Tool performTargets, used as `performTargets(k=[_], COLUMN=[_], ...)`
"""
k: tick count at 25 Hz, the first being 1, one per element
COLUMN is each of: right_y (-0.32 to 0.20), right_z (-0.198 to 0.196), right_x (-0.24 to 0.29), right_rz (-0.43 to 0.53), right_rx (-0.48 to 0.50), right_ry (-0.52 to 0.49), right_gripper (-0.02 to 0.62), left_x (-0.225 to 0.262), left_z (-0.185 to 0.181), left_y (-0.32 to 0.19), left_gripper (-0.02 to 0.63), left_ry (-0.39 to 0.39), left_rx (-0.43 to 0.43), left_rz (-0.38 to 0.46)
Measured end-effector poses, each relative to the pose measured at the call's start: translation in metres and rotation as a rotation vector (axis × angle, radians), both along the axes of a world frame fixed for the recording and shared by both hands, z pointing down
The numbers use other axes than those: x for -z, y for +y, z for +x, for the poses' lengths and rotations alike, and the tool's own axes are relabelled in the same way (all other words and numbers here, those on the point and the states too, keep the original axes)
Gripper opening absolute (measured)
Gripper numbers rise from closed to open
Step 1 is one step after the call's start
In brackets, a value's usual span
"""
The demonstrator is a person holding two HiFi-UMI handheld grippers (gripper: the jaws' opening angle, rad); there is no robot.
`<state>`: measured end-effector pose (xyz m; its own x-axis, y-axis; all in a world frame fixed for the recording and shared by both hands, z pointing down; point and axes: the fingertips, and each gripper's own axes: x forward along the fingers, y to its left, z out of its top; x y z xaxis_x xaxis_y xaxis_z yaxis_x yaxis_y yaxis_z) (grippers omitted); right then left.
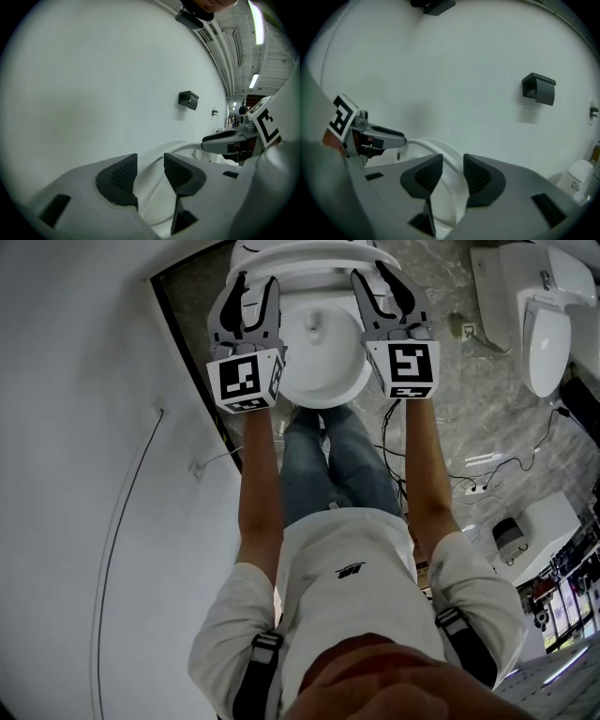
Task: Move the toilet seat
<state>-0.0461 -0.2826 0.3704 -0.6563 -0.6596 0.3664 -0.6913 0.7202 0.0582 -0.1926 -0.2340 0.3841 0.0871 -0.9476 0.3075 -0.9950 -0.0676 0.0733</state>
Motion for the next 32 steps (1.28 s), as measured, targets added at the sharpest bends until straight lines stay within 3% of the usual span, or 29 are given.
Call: performTargets(k=[7,15,22,32], right_y=[0.005,0.02,0.041,0.075], right_z=[-0.01,-0.017,-0.011,-0.004], right_x=[0.023,0.051,0.053,0.03], right_rz=[0.054,0.102,0.078,0.029], right_rx=[0.046,0.046,0.037,0.044], right_ry=[-0.028,-0.112,-0.139,-0.075], right_gripper=[0.152,0.067,0.041,0.037], left_x=[0.014,0.033,0.046,0.028], left_z=[0.009,0.01,0.025,0.049], left_y=[0.002,0.013,0.021,0.05], left_gripper=[0.193,0.084,0.052,0.044], left_ry=[-0.019,-0.042,-0.006,0.007], left_rx=[-0.058,-0.077,-0.118,-0.186], left_rz=[0.015,0.058,0.076,0.034])
